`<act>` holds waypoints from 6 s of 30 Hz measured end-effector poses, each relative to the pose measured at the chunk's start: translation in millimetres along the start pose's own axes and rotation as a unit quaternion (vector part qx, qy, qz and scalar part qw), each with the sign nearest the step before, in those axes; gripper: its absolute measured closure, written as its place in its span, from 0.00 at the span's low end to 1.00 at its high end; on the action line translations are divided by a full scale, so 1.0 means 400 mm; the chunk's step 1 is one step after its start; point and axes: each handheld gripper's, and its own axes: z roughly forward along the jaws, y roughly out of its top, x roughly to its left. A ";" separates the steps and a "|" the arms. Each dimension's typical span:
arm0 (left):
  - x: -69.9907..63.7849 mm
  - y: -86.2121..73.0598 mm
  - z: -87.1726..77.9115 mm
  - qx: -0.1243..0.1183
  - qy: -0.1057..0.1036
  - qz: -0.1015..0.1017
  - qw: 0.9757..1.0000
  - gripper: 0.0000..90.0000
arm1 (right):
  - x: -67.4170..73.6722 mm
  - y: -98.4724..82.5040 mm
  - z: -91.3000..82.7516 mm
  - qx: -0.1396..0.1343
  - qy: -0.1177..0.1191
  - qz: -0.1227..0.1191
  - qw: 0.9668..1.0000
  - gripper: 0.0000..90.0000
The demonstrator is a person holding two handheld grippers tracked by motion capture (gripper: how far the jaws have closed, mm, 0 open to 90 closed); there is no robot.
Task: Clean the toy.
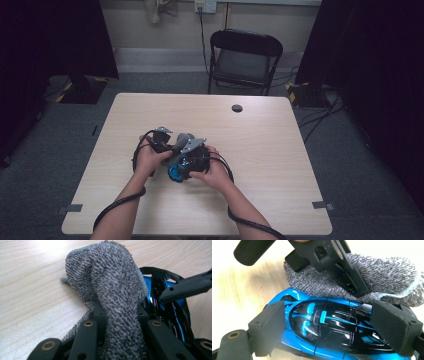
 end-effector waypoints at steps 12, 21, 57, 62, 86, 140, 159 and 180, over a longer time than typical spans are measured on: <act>0.002 -0.016 -0.020 0.005 -0.004 -0.003 1.000 0.80 | 0.000 0.000 0.000 0.000 0.000 0.000 1.000 0.15; 0.006 -0.034 -0.039 0.007 -0.008 -0.006 1.000 0.80 | 0.001 0.001 0.000 0.000 -0.001 -0.001 1.000 0.15; 0.010 -0.116 -0.135 0.020 -0.005 -0.020 1.000 0.80 | 0.013 0.003 0.002 0.000 0.000 -0.001 1.000 0.15; 0.005 -0.132 -0.155 0.026 -0.008 -0.016 1.000 0.80 | 0.013 0.003 0.002 0.000 0.001 -0.002 1.000 0.15; 0.039 -0.062 -0.195 -0.023 0.024 -0.010 0.999 0.80 | 0.015 0.001 0.002 -0.003 -0.003 0.000 1.000 0.15; -0.005 0.030 0.035 -0.008 0.028 -0.002 1.000 0.79 | 0.015 -0.003 0.002 -0.011 -0.001 -0.001 1.000 0.15; -0.004 0.006 0.012 -0.007 0.014 -0.004 1.000 0.80 | 0.012 -0.004 0.001 -0.015 0.004 0.002 1.000 0.15; 0.003 -0.029 -0.032 0.004 0.005 0.000 1.000 0.80 | 0.012 -0.003 0.001 -0.013 0.003 0.004 1.000 0.15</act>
